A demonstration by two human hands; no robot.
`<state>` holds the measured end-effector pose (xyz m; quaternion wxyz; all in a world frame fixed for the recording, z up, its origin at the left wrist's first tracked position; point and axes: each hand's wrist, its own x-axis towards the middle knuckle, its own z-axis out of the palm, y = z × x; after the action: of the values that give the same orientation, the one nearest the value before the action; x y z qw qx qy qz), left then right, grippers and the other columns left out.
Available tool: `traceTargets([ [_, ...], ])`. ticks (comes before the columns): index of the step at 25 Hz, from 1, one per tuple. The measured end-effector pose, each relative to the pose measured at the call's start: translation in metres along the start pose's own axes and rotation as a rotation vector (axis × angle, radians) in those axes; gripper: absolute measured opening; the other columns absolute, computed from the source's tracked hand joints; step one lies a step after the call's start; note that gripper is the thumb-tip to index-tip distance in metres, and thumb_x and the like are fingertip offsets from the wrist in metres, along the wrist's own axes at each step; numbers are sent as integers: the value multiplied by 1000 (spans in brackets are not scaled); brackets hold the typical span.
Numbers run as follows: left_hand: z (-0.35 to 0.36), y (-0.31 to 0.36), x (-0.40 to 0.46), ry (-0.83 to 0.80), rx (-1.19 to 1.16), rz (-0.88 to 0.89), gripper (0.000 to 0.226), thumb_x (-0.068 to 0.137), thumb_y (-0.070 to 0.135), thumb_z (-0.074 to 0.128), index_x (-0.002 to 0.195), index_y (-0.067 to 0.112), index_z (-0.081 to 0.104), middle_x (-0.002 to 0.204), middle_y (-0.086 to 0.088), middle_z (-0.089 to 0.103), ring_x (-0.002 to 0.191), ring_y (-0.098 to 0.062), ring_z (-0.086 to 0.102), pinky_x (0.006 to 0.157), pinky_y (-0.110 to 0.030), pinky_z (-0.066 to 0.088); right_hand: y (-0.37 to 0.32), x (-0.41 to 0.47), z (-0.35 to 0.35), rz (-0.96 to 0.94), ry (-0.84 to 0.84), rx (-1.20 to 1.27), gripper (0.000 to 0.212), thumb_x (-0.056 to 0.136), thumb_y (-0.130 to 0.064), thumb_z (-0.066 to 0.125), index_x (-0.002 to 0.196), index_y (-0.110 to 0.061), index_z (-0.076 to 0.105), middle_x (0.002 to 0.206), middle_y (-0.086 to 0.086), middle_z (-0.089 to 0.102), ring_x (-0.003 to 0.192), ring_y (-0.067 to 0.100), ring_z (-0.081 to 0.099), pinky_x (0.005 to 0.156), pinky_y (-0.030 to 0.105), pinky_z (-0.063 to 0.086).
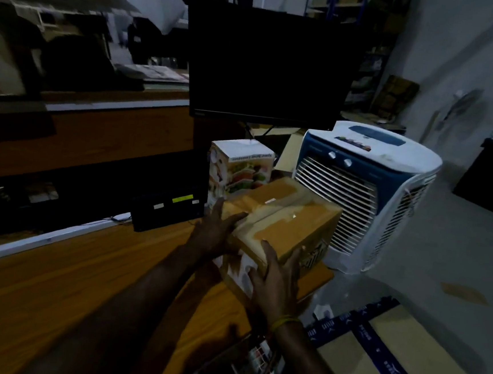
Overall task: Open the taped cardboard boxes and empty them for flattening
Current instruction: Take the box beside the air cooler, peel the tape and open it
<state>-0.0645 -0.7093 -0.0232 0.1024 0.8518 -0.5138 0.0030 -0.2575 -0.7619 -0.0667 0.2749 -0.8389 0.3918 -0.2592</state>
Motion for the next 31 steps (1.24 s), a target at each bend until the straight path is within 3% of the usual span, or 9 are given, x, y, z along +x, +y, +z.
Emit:
traceTargets([
  [4, 6, -26, 15, -117, -247, -55, 99, 67, 62, 80, 149, 51, 26, 163, -11, -15, 149, -42, -7, 117, -58, 20, 4, 7, 6, 27, -26, 179, 52, 94, -37, 64, 131, -61, 37, 163, 19, -1, 144, 41, 28, 93, 36, 50],
  [6, 9, -30, 5, -59, -416, -20, 92, 66, 62, 80, 145, 48, 36, 161, -6, 2, 149, -35, 10, 116, -47, 31, 2, 10, 9, 38, -16, 203, 46, 93, -44, 63, 121, -68, 35, 159, 19, 18, 135, 42, 42, 86, 37, 53],
  [8, 12, -30, -13, 40, -486, -25, 87, 63, 62, 82, 140, 46, 45, 152, -6, 17, 141, -31, 30, 110, -38, 39, -2, 6, 9, 51, 39, 207, 38, 92, -47, 63, 122, -59, 42, 152, 20, 31, 130, 41, 46, 81, 32, 49],
  [11, 13, -30, -42, 127, -579, -44, 81, 60, 63, 82, 134, 43, 54, 144, -8, 23, 133, -29, 38, 110, -36, 40, -8, -16, 9, 32, 152, 223, 35, 94, -42, 63, 127, -42, 52, 145, 14, 37, 124, 32, 50, 79, 26, 43],
  [15, 6, -31, -91, 182, -617, -4, 71, 69, 50, 85, 133, 35, 59, 136, 0, 23, 134, -26, 35, 105, -25, 35, -22, -65, 16, 31, 223, 239, 36, 96, -47, 55, 131, -43, 49, 143, 7, 37, 126, 30, 47, 89, 38, 51],
  [19, 4, -42, -144, 174, -646, -9, 65, 72, 50, 83, 132, 41, 58, 152, -5, 14, 142, -28, 27, 108, -36, 42, -43, -118, 20, 34, 286, 219, 39, 94, -55, 49, 131, -42, 49, 142, 5, 41, 127, 26, 47, 93, 41, 51],
  [22, 4, -55, -194, 193, -662, -53, 63, 70, 57, 81, 128, 48, 57, 155, 1, 10, 139, -30, 36, 104, -36, 46, -63, -162, 27, 10, 318, 207, 36, 95, -51, 51, 130, -41, 52, 143, 3, 44, 128, 22, 47, 94, 36, 49],
  [28, -7, -80, -325, 398, -576, -224, 62, 71, 71, 67, 128, 51, 55, 153, 6, 14, 134, -31, 38, 99, -39, 45, -110, -240, 51, -99, 247, 284, 35, 96, -39, 57, 130, -37, 51, 143, 0, 48, 123, 8, 46, 83, -2, 32],
  [31, -8, -90, -385, 527, -510, -360, 62, 73, 70, 63, 131, 49, 53, 149, 4, 20, 132, -33, 38, 100, -47, 46, -129, -264, 66, -125, 165, 343, 39, 94, -51, 51, 131, -47, 42, 142, -7, 49, 124, 2, 44, 90, 13, 39],
])
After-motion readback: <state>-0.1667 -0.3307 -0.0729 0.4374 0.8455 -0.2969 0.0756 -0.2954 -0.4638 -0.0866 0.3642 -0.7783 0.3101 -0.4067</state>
